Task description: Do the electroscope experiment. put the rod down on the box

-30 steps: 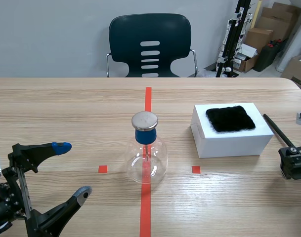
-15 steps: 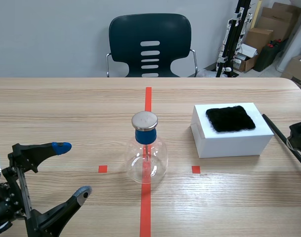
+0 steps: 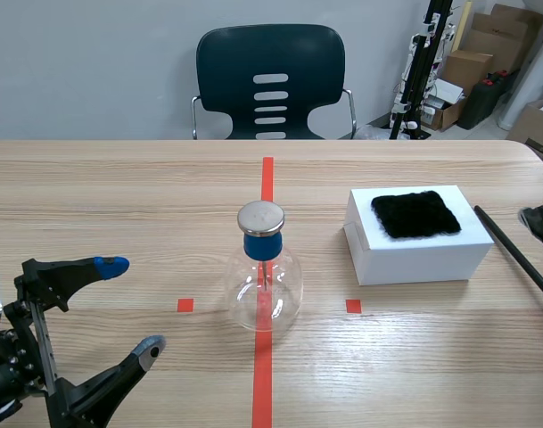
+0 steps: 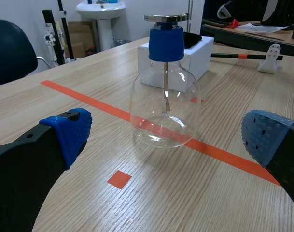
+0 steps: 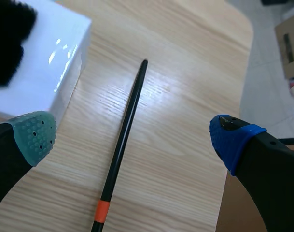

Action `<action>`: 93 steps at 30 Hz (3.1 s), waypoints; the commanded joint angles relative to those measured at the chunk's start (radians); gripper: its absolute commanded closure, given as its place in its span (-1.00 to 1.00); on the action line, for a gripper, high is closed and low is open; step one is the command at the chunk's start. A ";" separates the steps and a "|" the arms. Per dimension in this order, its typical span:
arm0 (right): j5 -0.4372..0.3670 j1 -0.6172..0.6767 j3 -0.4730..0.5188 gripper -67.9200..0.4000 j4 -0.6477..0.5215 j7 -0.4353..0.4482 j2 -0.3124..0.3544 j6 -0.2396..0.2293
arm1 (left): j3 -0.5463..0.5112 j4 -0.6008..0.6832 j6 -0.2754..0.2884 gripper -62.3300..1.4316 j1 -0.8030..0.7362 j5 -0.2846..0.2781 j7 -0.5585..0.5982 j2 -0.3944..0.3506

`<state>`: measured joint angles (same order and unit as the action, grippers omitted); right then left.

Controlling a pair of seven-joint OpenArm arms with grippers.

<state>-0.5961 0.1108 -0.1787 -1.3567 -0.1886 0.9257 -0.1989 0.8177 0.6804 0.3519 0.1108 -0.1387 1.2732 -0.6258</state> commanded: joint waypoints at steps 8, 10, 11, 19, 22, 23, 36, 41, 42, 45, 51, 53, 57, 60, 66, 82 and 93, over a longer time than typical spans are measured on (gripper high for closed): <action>0.150 0.217 0.071 -1.00 -0.241 0.162 -0.002 0.166 | -0.006 0.013 0.002 -1.00 0.000 -0.006 0.017 -0.003; 0.190 0.273 0.078 -1.00 -0.294 0.204 -0.007 0.206 | -0.006 0.013 0.002 -1.00 0.000 -0.006 0.016 -0.003; 0.207 0.302 0.082 -1.00 -0.319 0.236 -0.007 0.216 | -0.006 0.013 0.002 -1.00 0.000 -0.006 0.016 -0.003; 0.320 0.503 0.160 -1.00 -0.436 0.420 -0.070 0.245 | -0.006 0.013 0.002 -1.00 0.000 -0.006 0.017 -0.003; 0.356 0.566 0.207 -1.00 -0.452 0.466 -0.119 0.244 | -0.006 0.013 0.002 -1.00 0.000 -0.006 0.017 -0.003; 0.364 0.585 0.222 -1.00 -0.455 0.483 -0.138 0.244 | -0.006 0.013 0.002 -1.00 0.000 -0.006 0.017 -0.003; 0.357 0.747 0.364 -1.00 -0.487 0.697 -0.351 0.244 | -0.006 0.013 0.002 -1.00 0.000 -0.006 0.017 -0.003; 0.333 0.786 0.377 -1.00 -0.488 0.772 -0.400 0.245 | -0.006 0.013 0.003 -1.00 0.000 -0.006 0.018 -0.006; 0.330 0.788 0.377 -1.00 -0.488 0.780 -0.405 0.244 | -0.006 0.013 0.003 -1.00 0.000 -0.011 0.018 -0.006; 0.325 0.793 0.376 -1.00 -0.488 0.802 -0.405 0.240 | -0.006 0.013 0.003 -1.00 0.000 -0.023 0.017 -0.007; 0.323 0.792 0.376 -1.00 -0.488 0.722 -0.405 0.233 | -0.006 0.013 0.003 -1.00 0.000 -0.037 0.017 -0.012; 0.323 0.792 0.376 -1.00 -0.488 0.647 -0.405 0.233 | -0.006 0.013 0.003 -1.00 0.000 -0.037 0.017 -0.013; 0.323 0.792 0.376 -1.00 -0.488 0.495 -0.405 0.233 | -0.006 0.013 0.003 -1.00 0.000 -0.037 0.017 -0.013; 0.323 0.792 0.376 -1.00 -0.488 0.408 -0.405 0.233 | -0.006 0.013 0.003 -1.00 0.000 -0.037 0.017 -0.013; 0.323 0.792 0.376 -1.00 -0.488 0.398 -0.405 0.233 | -0.006 0.013 0.031 -1.00 0.000 -0.056 0.025 -0.030; 0.338 0.792 0.376 -1.00 -0.488 0.413 -0.405 0.233 | -0.104 0.150 0.063 -1.00 -0.110 -0.337 -0.143 -0.224; 0.350 0.789 0.376 -1.00 -0.488 0.416 -0.405 0.233 | -0.372 0.563 -0.008 -1.00 -0.383 -0.381 -0.463 -0.323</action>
<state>-0.2466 0.9092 0.1898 -1.8256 0.2089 0.5079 0.0299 0.4541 1.2366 0.3492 -0.2630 -0.5140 0.8032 -0.9508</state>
